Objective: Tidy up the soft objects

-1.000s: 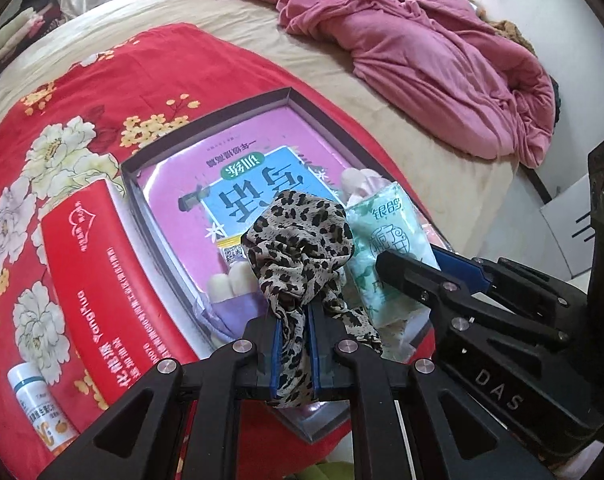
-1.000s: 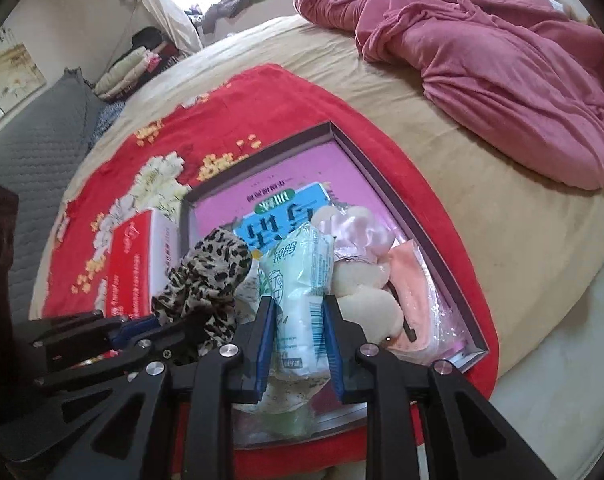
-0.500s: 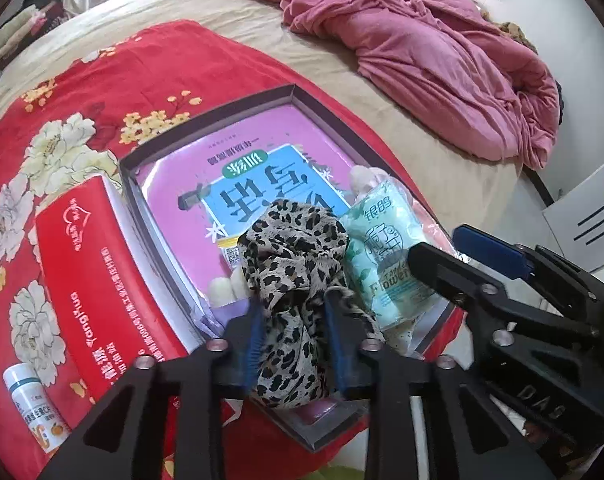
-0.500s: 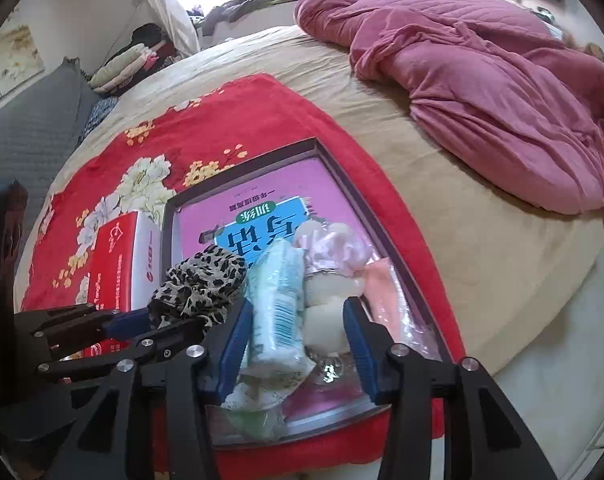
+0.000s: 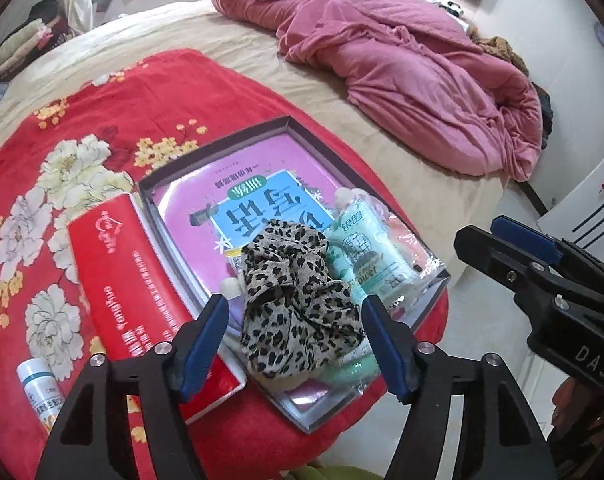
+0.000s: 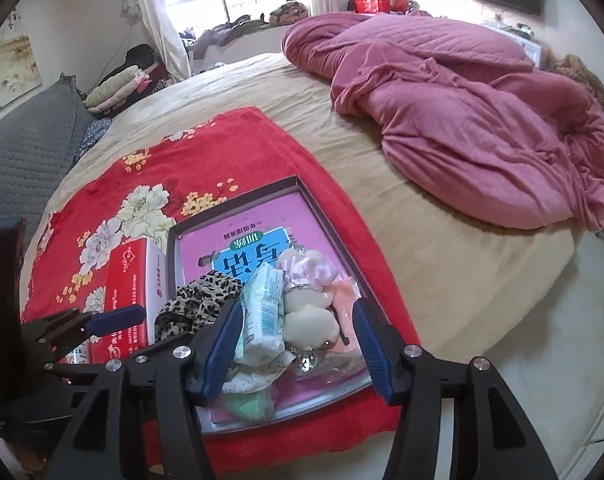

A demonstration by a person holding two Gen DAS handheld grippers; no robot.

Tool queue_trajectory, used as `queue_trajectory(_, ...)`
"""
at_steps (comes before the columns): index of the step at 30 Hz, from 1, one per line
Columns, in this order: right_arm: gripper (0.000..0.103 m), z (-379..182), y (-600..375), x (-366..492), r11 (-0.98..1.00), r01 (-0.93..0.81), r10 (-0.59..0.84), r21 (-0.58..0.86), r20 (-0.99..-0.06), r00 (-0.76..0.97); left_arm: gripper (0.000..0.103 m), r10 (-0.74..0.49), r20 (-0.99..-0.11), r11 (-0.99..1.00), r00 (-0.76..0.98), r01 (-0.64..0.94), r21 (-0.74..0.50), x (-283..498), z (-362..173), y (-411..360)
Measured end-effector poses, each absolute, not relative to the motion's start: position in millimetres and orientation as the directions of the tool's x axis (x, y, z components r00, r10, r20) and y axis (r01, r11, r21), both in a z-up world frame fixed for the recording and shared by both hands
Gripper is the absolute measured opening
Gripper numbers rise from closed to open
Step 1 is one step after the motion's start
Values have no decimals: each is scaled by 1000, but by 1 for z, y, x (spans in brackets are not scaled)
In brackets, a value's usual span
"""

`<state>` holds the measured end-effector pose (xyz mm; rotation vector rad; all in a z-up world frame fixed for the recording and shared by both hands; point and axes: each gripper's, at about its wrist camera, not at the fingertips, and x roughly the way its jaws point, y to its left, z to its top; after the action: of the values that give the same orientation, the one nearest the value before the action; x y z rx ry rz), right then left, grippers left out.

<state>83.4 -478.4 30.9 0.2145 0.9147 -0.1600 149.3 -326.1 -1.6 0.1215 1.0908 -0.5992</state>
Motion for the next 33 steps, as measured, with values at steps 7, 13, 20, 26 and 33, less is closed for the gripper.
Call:
queue_trajectory(7, 69, 57, -468, 63, 955, 245, -26, 170, -771, 636, 76, -398, -837, 851, 375, 492, -184, 130, 22, -296)
queue_trajectory(13, 70, 69, -442, 48, 959, 226, -11, 173, -769, 639, 77, -407, -816, 856, 412, 483, -183, 111, 41, -265)
queue_trajectory(20, 73, 80, -408, 16, 965, 230, -49, 128, -771, 635, 77, -399, -800, 866, 448, 472, -167, 81, 55, -234)
queue_trajectory(26, 74, 70, -396, -4, 954, 270, -62, 129, -797, 601, 77, -367, -803, 882, 469, 450, -140, 51, 55, -217)
queue_trajectory(33, 74, 60, -374, -23, 956, 286, -110, 73, -810, 576, 77, -336, -807, 898, 486, 424, -119, 25, 49, -201)
